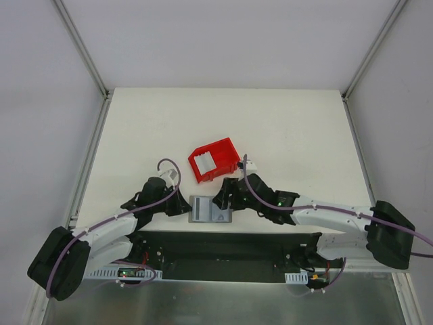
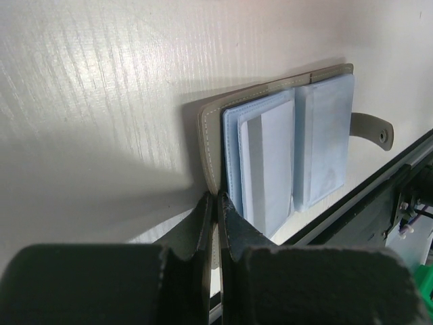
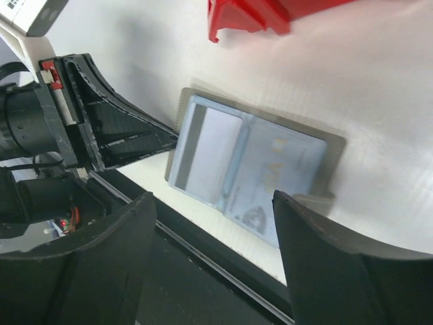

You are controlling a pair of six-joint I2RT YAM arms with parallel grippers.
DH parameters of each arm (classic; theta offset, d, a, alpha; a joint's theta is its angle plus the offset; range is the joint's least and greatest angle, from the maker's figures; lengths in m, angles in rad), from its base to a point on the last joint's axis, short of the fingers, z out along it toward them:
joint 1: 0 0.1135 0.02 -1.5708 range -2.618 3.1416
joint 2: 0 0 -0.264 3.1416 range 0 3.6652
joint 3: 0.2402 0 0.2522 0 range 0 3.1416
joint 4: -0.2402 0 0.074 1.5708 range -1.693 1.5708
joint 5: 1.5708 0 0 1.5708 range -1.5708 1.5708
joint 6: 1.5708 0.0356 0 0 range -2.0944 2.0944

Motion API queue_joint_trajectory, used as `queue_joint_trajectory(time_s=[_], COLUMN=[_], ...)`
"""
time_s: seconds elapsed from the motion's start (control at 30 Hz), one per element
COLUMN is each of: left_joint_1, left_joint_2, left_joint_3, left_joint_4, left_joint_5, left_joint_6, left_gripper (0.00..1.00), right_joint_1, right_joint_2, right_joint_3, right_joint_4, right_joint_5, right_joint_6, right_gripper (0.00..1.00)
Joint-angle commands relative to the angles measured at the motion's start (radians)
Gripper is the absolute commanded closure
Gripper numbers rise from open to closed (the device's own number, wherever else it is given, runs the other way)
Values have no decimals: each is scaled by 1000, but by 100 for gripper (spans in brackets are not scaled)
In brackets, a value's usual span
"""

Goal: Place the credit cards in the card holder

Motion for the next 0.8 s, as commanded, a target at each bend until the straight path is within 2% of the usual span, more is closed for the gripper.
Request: queue_joint_trajectory(time_s=[0.0, 0.2, 0.27, 0.3, 0.4, 0.47, 0.53, 0.77], left_joint_1=[-11, -11, -11, -11, -11, -11, -11, -13], left_joint_2=[-30, -27, -32, -36, -53, -53, -49, -75], left_joint_3=[26, 53, 58, 59, 58, 61, 65, 58], left_joint_4=[-110, -127, -129, -129, -129, -132, -135, -144], left_joint_5=[-26, -26, -22, -22, -31, -33, -22, -31], left_joint_6=[25, 29, 25, 25, 28, 29, 29, 16], left_gripper=[100, 100, 100, 100, 100, 100, 100, 100], right_joint_1=[14, 16, 18, 16, 16, 13, 4, -12], right_joint_2=[-116, -260, -302, -326, -395, -441, -490, -534], right_joint_3=[-13, -9, -6, -4, -13, -42, -64, -82], right_joint_4=[-207, -396, -450, -481, -553, -609, -648, -640], right_joint_5=[118, 237, 282, 300, 383, 471, 474, 400], right_joint_6=[-21, -36, -39, -26, 22, 152, 179, 79], right_gripper=[25, 9, 1, 4, 4, 4, 4, 4])
